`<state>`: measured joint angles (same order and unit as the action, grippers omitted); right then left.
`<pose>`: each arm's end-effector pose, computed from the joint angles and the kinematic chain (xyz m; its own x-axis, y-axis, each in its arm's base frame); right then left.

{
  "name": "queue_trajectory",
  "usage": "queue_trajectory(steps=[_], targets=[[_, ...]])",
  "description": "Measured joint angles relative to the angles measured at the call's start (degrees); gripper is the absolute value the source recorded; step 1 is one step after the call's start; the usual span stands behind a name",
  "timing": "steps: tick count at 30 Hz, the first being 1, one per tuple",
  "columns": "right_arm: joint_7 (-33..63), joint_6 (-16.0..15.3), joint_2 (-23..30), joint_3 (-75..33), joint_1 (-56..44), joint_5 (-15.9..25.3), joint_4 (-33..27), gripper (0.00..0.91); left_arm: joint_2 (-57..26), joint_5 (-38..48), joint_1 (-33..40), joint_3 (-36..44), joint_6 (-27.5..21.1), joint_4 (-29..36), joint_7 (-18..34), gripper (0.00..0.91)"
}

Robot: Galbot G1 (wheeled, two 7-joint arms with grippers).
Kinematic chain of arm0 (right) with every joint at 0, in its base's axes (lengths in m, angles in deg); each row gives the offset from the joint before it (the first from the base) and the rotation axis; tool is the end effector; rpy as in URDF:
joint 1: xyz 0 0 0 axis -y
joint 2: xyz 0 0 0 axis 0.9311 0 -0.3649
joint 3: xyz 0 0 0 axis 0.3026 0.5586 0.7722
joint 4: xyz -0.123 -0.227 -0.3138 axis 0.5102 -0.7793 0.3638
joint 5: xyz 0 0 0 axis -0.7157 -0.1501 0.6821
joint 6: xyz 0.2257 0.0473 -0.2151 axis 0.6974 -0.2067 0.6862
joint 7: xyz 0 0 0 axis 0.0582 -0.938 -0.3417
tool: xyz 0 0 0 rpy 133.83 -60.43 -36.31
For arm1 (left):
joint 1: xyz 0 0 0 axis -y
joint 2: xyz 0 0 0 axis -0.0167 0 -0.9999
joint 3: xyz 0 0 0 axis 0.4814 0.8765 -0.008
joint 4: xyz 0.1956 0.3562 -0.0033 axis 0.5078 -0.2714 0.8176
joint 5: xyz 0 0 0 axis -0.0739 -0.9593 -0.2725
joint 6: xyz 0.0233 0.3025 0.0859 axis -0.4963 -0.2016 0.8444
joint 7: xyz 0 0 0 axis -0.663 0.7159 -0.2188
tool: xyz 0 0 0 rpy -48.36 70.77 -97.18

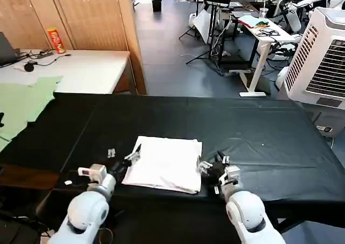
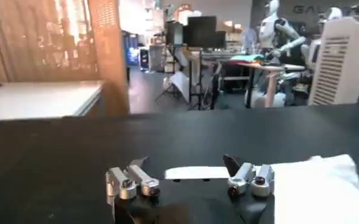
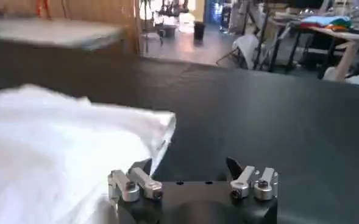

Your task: Fold and organize the clothes.

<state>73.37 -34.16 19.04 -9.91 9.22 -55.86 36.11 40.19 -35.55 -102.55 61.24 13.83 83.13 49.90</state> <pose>0.2188 -0.0237 -0.3404 -0.9254 -0.2016 0.3209 -0.1998 0.9791 0.0391 0.2176 0.0768 -0.3385 -0.9447 0.1699 0.2805 0.1535 0.9849 -0.0795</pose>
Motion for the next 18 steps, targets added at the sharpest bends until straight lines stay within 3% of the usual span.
queue_trajectory(steps=[4,15,16,17,18], targets=[[0.13,0.12,-0.65,-1.91,-1.55,-2.70,3.74,0.878,0.73,6.90,-0.47,-1.53,-1.09,-0.90,-0.68,0.878],[0.08,0.44,-0.58,-2.72,-3.00,-3.39,7.83,0.878,2.59,24.05,-1.94,-3.59,-2.75,-2.85,-0.54,0.858],[0.07,0.44,-0.61,-2.81,-3.05,-3.41,7.98,0.878,2.70,25.18,-1.92,-3.70,-3.04,-3.14,-0.47,0.790],[0.07,0.45,-0.64,-2.90,-3.09,-3.42,8.06,0.878,2.73,26.68,-1.86,-3.83,-3.39,-3.44,-0.31,0.507],[0.07,0.48,-0.65,-2.98,-3.14,-3.43,8.10,0.878,2.78,28.01,-1.79,-4.02,-3.73,-3.66,-0.20,0.312]])
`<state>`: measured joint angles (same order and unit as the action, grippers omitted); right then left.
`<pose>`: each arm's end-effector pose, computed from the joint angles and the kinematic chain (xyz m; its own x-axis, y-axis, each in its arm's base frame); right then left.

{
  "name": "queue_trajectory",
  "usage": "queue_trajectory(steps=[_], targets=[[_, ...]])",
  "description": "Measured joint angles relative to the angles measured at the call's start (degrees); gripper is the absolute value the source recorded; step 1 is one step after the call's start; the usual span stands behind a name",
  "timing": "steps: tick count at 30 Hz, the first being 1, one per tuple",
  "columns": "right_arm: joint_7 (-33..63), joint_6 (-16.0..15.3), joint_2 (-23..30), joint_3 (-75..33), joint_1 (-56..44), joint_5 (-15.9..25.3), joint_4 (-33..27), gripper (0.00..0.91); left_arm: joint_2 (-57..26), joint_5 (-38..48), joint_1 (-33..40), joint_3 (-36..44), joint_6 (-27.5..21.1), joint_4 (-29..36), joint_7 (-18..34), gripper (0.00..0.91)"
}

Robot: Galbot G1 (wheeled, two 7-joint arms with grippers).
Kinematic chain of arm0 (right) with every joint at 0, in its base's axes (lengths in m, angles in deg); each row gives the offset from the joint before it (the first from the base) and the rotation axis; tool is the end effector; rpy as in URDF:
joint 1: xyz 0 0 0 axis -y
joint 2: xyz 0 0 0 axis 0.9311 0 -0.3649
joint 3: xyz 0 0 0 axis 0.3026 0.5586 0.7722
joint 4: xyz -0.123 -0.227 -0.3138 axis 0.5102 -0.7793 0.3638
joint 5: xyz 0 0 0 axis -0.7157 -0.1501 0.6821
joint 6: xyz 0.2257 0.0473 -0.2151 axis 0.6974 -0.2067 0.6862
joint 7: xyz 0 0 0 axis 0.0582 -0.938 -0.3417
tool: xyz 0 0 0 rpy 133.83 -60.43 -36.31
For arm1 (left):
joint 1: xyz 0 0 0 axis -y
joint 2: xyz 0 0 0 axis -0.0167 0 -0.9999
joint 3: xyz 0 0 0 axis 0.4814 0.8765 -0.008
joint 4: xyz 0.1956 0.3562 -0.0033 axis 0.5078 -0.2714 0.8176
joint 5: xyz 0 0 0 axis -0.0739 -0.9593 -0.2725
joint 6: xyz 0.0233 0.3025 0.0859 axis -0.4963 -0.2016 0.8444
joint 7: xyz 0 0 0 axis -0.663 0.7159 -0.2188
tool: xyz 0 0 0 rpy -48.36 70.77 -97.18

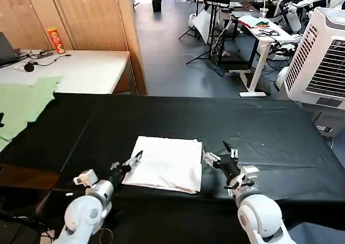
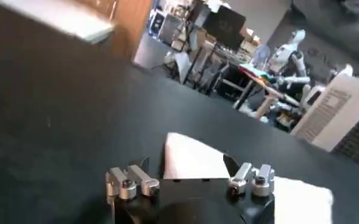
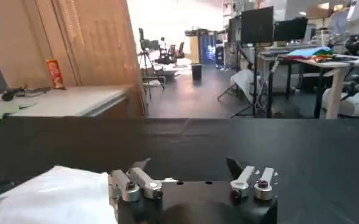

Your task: Fold and organize the clothes.

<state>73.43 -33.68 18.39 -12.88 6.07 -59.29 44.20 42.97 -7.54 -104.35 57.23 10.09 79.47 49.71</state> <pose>0.1940 -0.0330 -0.3056 -0.9503 -0.2140 0.2261 -0.1994 0.9762 0.0857 0.2109 0.0883 -0.3618 -0.8843 0.2979 0.3596 0.0520 0.8281 -0.5581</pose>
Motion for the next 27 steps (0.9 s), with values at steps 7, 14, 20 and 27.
queue_trajectory(steps=[7,14,20,27], targets=[[0.00,0.27,0.38,-0.10,-0.20,0.09,-0.03,0.878,0.63,5.05,0.60,-0.49,-1.17,-0.41,0.27,0.000],[0.04,0.29,0.56,-0.10,-0.24,0.28,-0.03,0.878,1.09,4.97,1.35,-0.13,-1.25,-1.47,0.31,0.000],[0.10,0.30,0.56,-0.30,-0.46,0.68,0.02,0.878,0.21,-2.71,1.90,-0.77,-0.70,-0.68,-0.13,0.000],[0.08,0.47,1.00,-0.02,-0.44,2.30,-0.63,0.878,-4.86,-13.90,1.85,-3.77,-1.40,1.93,1.79,0.000]])
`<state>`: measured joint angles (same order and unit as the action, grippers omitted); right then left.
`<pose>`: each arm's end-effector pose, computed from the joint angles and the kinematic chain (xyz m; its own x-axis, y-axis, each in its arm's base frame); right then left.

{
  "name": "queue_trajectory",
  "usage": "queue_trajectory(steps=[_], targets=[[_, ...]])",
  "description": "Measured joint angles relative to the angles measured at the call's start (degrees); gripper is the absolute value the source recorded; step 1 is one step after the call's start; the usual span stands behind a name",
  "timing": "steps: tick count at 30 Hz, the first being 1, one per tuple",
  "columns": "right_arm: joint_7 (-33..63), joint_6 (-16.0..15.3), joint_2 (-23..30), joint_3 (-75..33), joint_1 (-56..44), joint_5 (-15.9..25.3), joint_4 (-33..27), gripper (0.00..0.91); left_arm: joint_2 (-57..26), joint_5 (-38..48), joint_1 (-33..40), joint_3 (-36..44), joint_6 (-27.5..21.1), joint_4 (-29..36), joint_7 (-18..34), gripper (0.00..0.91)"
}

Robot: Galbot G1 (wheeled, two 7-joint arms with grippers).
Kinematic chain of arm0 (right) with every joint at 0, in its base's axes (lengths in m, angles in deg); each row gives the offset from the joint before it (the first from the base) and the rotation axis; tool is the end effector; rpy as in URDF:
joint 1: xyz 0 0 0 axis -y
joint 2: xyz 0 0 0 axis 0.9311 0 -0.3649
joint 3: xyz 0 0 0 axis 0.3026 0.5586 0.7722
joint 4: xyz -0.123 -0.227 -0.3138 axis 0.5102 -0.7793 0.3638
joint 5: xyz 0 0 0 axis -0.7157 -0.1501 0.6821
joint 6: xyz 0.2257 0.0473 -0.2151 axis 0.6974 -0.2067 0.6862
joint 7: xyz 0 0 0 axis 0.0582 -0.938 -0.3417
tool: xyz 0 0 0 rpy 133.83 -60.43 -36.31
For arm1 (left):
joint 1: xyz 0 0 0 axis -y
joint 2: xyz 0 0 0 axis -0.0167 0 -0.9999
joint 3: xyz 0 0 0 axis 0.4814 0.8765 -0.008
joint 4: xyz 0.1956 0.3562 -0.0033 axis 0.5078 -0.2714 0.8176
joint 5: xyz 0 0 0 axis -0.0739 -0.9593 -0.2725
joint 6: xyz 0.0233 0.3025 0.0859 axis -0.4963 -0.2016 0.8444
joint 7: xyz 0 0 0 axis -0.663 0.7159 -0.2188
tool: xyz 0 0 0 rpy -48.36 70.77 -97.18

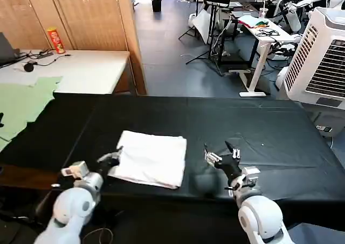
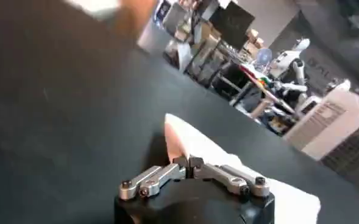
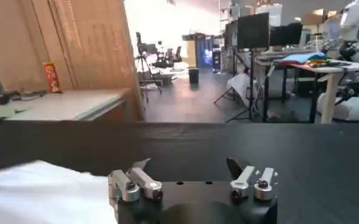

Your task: Fold and organize the clothes.

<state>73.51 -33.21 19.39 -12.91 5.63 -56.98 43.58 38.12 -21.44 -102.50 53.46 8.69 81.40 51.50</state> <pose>0.1924 -0.0294 -0.3109 -0.9539 -0.1913 0.2311 -0.1812 0.9813 0.0646 0.2248 0.1269 -0.3293 -0.9262 0.1155 0.3589 0.0302 0.9715 -0.2350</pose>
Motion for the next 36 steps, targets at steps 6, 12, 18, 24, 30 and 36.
queue_trajectory(steps=[6,12,18,24,30,36], targets=[[0.01,-0.11,0.20,0.42,0.31,0.39,-0.28,0.878,-7.84,-8.89,-1.22,-4.03,0.66,2.26,0.13,0.000],[0.02,-0.12,0.16,0.53,0.25,0.40,-0.34,0.878,-17.10,-14.56,-1.44,-7.95,0.98,5.14,0.88,0.000],[-0.01,-0.05,0.76,0.63,-0.29,0.90,-0.55,0.878,-20.81,-19.17,-1.33,-7.66,0.90,9.83,1.89,0.000],[-0.10,-0.03,0.73,0.52,-1.17,1.55,-0.46,0.878,-16.52,-19.37,-0.84,-0.67,2.99,11.35,1.95,0.000],[-0.32,-0.27,0.09,0.85,-1.98,0.98,-0.31,0.878,-7.78,-19.04,1.31,10.03,2.45,8.90,3.66,0.878],[-1.03,-1.58,-0.47,2.54,-2.37,-1.66,-0.43,0.878,-1.32,-19.29,1.94,16.98,2.96,9.32,0.99,0.878]])
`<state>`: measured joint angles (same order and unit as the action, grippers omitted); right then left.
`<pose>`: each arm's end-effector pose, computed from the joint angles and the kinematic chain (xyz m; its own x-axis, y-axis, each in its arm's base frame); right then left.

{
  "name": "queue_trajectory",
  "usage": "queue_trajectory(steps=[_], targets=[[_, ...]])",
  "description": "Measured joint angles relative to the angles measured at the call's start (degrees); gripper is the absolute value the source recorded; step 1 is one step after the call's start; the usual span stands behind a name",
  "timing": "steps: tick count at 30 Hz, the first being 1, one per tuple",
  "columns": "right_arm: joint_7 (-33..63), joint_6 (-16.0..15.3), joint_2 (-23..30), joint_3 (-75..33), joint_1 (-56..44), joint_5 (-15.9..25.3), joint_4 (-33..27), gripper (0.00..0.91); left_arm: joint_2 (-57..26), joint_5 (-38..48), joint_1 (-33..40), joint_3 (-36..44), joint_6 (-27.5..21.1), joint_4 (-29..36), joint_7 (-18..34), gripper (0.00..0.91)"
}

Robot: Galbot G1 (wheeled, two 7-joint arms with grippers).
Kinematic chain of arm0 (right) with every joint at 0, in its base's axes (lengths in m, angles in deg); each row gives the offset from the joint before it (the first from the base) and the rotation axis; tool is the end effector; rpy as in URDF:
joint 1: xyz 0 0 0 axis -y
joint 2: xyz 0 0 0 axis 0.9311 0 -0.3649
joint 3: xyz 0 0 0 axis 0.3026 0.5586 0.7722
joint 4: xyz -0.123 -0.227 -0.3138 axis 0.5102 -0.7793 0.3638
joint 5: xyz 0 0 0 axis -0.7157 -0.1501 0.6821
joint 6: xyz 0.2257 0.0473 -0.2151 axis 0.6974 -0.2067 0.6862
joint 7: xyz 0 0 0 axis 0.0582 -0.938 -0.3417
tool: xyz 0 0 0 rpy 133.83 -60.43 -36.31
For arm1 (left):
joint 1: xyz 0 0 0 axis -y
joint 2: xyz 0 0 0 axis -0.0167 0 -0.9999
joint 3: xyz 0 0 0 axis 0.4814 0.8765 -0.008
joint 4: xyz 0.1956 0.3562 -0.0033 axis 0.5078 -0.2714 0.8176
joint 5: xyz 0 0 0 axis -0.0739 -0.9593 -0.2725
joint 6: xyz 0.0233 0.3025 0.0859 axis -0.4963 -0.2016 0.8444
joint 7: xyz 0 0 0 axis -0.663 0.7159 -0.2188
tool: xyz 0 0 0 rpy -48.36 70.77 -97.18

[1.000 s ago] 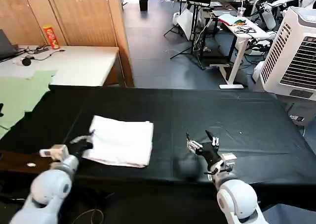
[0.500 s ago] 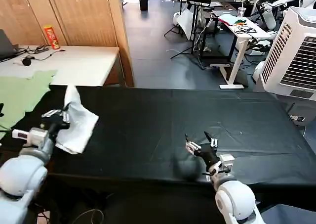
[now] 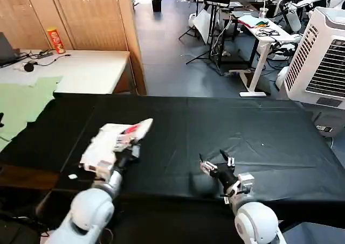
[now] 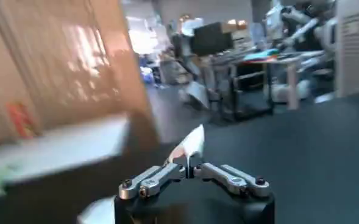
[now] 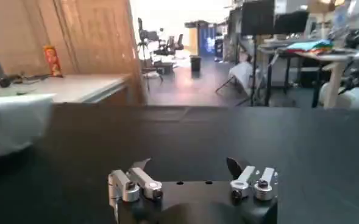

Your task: Fold and organize the clothes.

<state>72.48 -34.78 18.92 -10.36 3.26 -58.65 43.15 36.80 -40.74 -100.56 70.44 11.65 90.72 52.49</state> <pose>0.1773 -0.0202 -0.3230 -0.9133 -0.2623 0.3115 -0.2388 0.9646 0.1118 0.2082 0.0399 -0.3039 -0.9334 0.2825 0.2212 0.2977 0.9539 0.0380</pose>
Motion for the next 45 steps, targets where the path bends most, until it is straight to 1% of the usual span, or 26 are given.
queue_trajectory(steps=[3,6,12,16,21,22,24,25,26,28,29,30,31,32,33,34,35,36,38,40,45], targets=[[-0.36,-1.15,-0.24,1.13,0.38,-2.07,-0.36,0.878,0.76,-0.50,-0.55,0.88,1.41,0.44,-2.13,0.878],[-0.28,-1.93,-0.11,2.30,1.19,-3.65,-1.07,0.878,0.70,-0.45,-1.13,0.90,2.65,0.97,-3.01,0.878],[1.16,-3.40,1.02,4.54,3.66,-7.33,-3.65,0.878,0.33,-0.67,-1.80,-0.02,3.27,1.16,-2.75,0.878],[0.94,-4.68,2.34,6.24,5.81,-10.82,-6.35,0.878,0.31,-1.09,-2.87,-0.83,3.61,1.30,-2.70,0.878],[-0.02,-5.11,3.94,8.28,8.27,-11.18,-9.45,0.868,0.28,-0.95,-4.38,-1.82,3.72,1.57,-2.58,0.878],[-0.08,-5.15,4.19,8.66,8.68,-11.17,-10.06,0.761,0.19,-0.95,-4.60,-2.03,3.76,1.65,-2.56,0.878],[-0.26,-5.25,4.58,9.26,9.40,-11.17,-11.20,0.731,0.07,-0.90,-5.00,-2.41,3.87,1.78,-2.55,0.878],[-0.46,-5.33,4.76,9.52,9.84,-11.17,-11.85,0.653,0.04,-0.89,-5.19,-2.59,3.92,1.80,-2.54,0.878],[-0.58,-5.41,4.97,9.84,10.28,-11.17,-12.57,0.614,0.04,-0.86,-5.33,-2.75,3.95,1.82,-2.54,0.878],[-0.68,-5.49,5.29,10.28,11.13,-11.24,-13.80,0.497,0.03,-0.80,-5.69,-3.01,4.10,2.07,-2.50,0.878],[-0.74,-5.50,5.47,10.44,11.59,-11.29,-14.48,0.497,0.03,-0.73,-5.87,-3.14,4.14,2.20,-2.51,0.878],[-0.77,-5.49,5.70,10.67,12.09,-11.29,-15.09,0.429,0.02,-0.74,-6.04,-3.28,4.20,2.27,-2.47,0.878],[-0.80,-5.50,5.93,10.91,12.57,-11.29,-15.71,0.419,0.02,-0.73,-6.23,-3.38,4.23,2.41,-2.48,0.878],[-0.83,-5.51,6.20,11.15,13.09,-11.31,-16.41,0.341,0.00,-0.73,-6.38,-3.52,4.30,2.51,-2.48,0.878],[-0.85,-5.52,6.45,11.43,13.64,-11.36,-17.11,0.332,-0.01,-0.73,-6.54,-3.72,4.36,2.57,-2.47,0.878],[-0.87,-5.53,6.59,11.62,13.95,-11.41,-17.56,0.302,-0.01,-0.73,-6.72,-3.88,4.40,2.67,-2.48,0.878],[-0.88,-5.57,6.75,11.76,14.30,-11.52,-18.03,0.254,-0.01,-0.73,-6.86,-4.04,4.44,2.69,-2.45,0.878],[-0.88,-5.66,6.95,11.97,14.75,-11.63,-18.58,0.234,-0.01,-0.74,-7.05,-4.21,4.52,2.75,-2.45,0.878],[-0.94,-5.74,7.22,12.16,15.44,-11.73,-19.50,0.107,-0.02,-0.74,-7.34,-4.47,4.63,2.90,-2.45,0.878],[-1.51,-5.87,7.19,12.17,15.71,-11.80,-19.84,0.078,0.02,-0.76,-7.57,-4.60,4.79,2.90,-2.46,0.878],[-2.46,-5.62,6.13,11.57,16.24,-11.92,-20.29,0.068,0.38,-0.82,-7.70,-4.67,5.07,2.80,-2.46,0.878]])
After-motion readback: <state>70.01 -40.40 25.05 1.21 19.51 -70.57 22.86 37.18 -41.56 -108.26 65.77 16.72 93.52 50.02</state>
